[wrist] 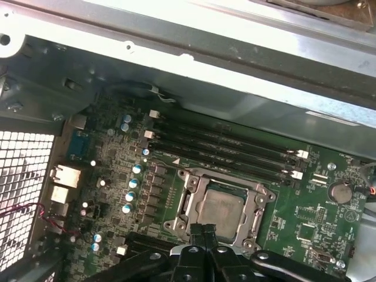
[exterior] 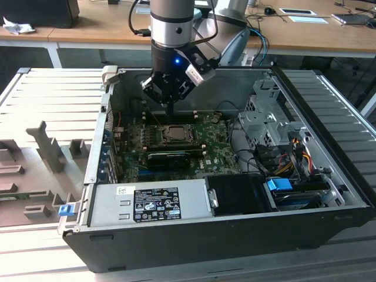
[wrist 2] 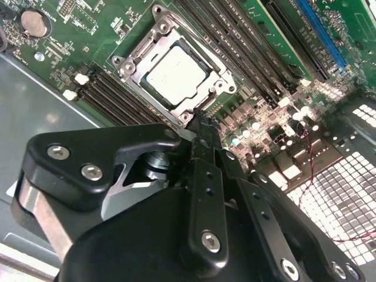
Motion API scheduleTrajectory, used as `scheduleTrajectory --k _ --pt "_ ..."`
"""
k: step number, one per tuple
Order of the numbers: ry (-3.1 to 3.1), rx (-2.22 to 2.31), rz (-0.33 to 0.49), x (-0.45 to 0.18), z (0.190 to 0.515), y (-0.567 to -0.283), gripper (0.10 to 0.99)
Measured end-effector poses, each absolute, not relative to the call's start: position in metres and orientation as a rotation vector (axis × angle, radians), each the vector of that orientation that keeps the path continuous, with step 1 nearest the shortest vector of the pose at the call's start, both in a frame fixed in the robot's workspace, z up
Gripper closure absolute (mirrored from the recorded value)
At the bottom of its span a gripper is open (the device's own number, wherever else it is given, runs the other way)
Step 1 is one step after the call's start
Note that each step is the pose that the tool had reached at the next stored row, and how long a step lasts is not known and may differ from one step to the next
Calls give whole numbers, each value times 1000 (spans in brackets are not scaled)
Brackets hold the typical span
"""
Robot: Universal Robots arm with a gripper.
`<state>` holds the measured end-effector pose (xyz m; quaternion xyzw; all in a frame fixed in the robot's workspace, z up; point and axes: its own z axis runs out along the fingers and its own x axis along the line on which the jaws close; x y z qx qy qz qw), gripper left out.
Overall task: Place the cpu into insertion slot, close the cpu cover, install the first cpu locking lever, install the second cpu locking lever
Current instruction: 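Install the first cpu locking lever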
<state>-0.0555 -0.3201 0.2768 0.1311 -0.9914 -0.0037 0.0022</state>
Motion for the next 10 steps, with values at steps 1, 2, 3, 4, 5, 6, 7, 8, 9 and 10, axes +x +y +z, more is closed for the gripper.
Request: scheduleTrajectory --k 1,2,3,4,5,6,7,8,9,10 --pt "-3110 411 -11 -56 277 -320 980" --pt "-3110 411 -12 -56 277 -320 980" --pt "-3110 410 -12 -57 277 -320 980" --pt "-3110 410 -12 -57 277 -320 980" --pt "-3110 409 -12 -58 277 -320 980" --pt "-3110 409 -12 -58 277 -320 980" --pt "-3110 408 -12 -59 276 -320 980" --pt "-3111 408 -12 -59 276 -320 980" --pt "-3111 407 -12 -60 276 -320 980" --pt "-3111 407 -12 -61 276 -320 980"
